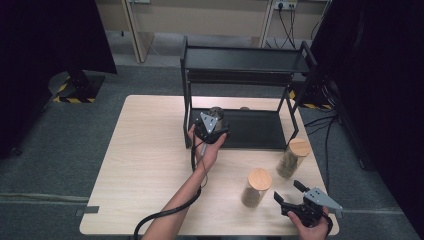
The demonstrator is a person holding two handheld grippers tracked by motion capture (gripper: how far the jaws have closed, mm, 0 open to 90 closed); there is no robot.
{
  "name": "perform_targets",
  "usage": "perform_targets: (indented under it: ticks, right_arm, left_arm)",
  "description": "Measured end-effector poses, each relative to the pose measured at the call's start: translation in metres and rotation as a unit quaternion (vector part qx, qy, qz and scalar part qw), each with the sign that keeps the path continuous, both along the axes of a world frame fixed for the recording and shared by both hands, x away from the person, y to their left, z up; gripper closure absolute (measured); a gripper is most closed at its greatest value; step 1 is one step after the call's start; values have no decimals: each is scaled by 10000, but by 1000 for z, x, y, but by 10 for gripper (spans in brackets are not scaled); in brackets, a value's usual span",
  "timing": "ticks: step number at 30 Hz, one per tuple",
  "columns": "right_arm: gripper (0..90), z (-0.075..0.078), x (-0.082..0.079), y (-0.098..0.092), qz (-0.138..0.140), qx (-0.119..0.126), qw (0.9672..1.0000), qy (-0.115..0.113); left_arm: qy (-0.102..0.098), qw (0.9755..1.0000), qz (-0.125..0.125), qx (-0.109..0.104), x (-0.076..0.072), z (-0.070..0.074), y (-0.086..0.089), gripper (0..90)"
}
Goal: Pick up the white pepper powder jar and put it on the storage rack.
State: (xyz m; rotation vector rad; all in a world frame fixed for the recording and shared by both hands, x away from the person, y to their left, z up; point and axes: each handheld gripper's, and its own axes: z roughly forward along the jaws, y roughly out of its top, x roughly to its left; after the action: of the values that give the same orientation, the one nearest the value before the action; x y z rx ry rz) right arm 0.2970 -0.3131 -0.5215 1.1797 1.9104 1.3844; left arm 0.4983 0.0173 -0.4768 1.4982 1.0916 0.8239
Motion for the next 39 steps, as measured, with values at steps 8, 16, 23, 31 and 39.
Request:
perform_targets:
  ticks: [8,16,23,31,39]
  right_arm:
    - [67,0,0,0,0,-4,10000,2]
    - [67,0,0,0,1,-4,10000,7]
    - [67,0,0,0,1,-5,10000,7]
    - [67,0,0,0,-3,-2,10000,11]
    - [66,0,0,0,-10,4,10000,12]
  left_arm:
    - [88,9998,-111,-120,-7,0,0,132]
    - [111,9996,-180,-176,-15,1,0,131]
    - [99,9994,-251,-197,-21,2,2,131]
    - [115,9989,-373,-247,-29,3,3,131]
    - [185,9983,-436,-344,-35,5,4,132]
